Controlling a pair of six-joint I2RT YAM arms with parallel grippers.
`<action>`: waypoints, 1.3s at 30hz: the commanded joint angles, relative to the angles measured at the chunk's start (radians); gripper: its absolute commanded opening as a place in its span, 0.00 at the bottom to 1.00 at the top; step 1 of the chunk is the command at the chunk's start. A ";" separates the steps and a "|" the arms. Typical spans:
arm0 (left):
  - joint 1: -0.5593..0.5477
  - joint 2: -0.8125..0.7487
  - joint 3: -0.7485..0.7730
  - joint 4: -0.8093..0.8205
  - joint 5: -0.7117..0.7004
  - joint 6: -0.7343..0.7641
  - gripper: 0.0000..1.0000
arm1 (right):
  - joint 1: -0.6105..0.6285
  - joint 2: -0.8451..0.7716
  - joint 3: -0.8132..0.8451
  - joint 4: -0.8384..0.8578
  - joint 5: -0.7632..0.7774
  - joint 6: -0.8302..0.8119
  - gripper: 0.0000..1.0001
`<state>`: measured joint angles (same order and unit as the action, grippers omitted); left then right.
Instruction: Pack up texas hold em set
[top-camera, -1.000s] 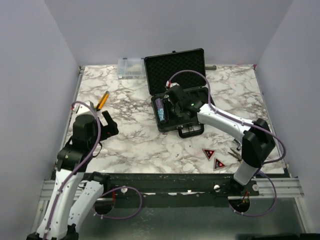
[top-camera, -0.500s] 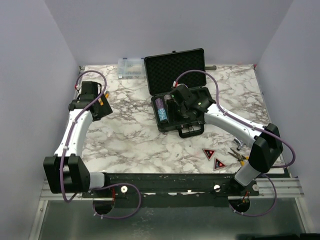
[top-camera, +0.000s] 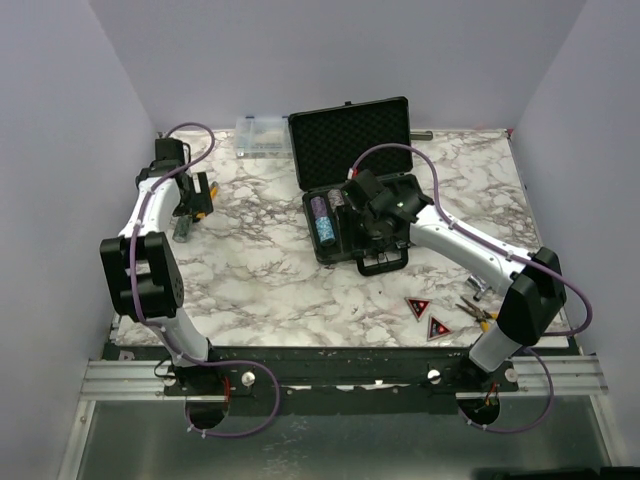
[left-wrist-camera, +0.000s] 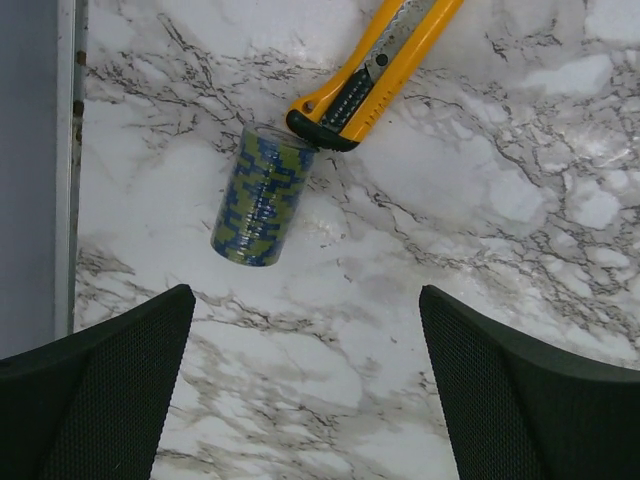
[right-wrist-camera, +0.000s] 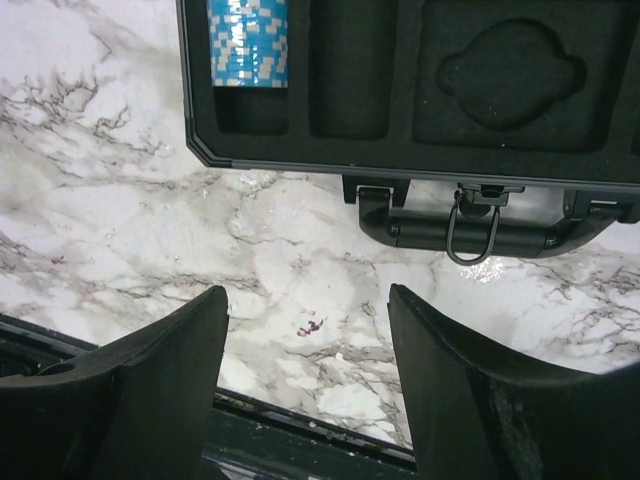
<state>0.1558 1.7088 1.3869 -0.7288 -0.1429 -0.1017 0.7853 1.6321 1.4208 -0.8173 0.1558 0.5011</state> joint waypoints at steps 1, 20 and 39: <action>0.007 0.063 0.026 0.033 0.024 0.158 0.92 | -0.004 -0.015 0.036 -0.083 -0.058 0.018 0.69; 0.145 0.210 0.033 0.095 0.186 0.199 0.81 | -0.003 0.056 0.081 -0.130 -0.100 0.018 0.69; 0.158 0.293 0.101 0.003 0.197 0.201 0.15 | -0.003 0.106 0.125 -0.143 -0.102 0.020 0.68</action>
<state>0.3058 1.9961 1.4788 -0.6865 0.0307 0.0917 0.7853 1.7161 1.5085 -0.9306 0.0742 0.5232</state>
